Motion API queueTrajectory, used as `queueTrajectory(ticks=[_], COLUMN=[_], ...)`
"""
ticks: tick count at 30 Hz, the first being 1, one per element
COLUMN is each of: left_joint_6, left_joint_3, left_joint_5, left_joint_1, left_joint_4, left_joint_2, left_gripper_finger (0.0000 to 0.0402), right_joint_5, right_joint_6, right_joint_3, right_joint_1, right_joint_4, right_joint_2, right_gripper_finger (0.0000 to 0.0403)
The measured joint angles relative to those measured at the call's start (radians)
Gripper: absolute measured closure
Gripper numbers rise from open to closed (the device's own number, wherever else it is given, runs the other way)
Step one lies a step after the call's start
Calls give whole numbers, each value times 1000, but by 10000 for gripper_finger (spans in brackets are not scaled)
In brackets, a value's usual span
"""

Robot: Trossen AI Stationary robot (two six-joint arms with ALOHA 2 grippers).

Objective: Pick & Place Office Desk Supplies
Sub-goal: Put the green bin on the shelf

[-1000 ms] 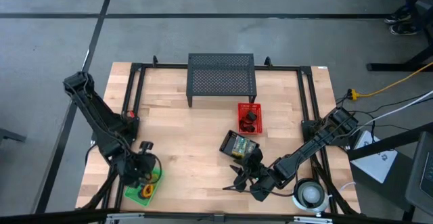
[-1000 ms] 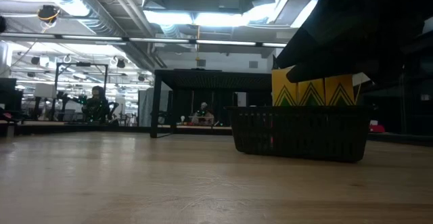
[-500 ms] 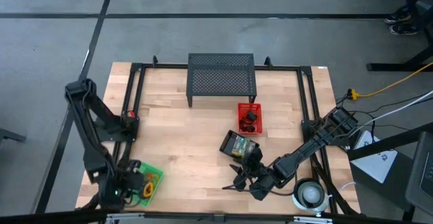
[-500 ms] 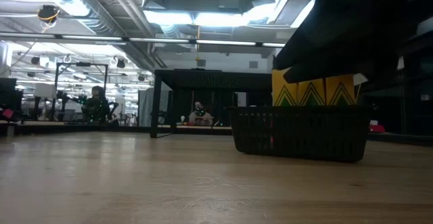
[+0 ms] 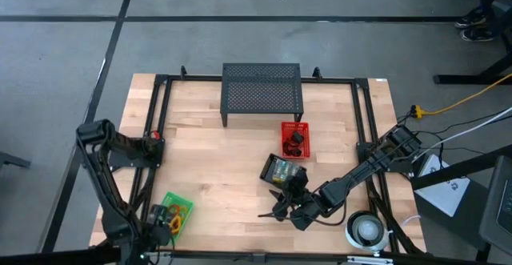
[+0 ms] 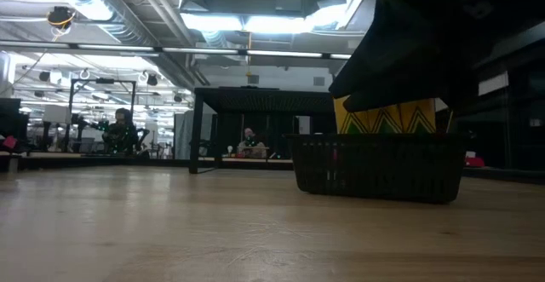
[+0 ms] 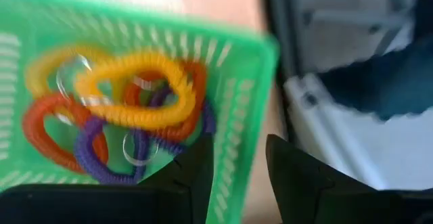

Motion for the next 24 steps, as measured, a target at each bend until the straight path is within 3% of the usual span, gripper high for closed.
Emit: queueTrajectory(ticks=[9, 15, 24], left_joint_6=[15, 82, 286], left_joint_3=[0, 1, 10], left_joint_5=[45, -39, -149], left_joint_1=[1, 21, 157], left_joint_4=[-69, -84, -136], left_joint_2=[78, 54, -11], left_gripper_finger=[282, 385, 399], right_joint_5=[0, 0, 0], right_joint_6=[0, 0, 0], right_joint_3=[0, 0, 0], right_joint_1=[-1, -1, -1], right_joint_4=[0, 0, 0], right_joint_2=[0, 0, 0], right_gripper_finger=[271, 271, 271])
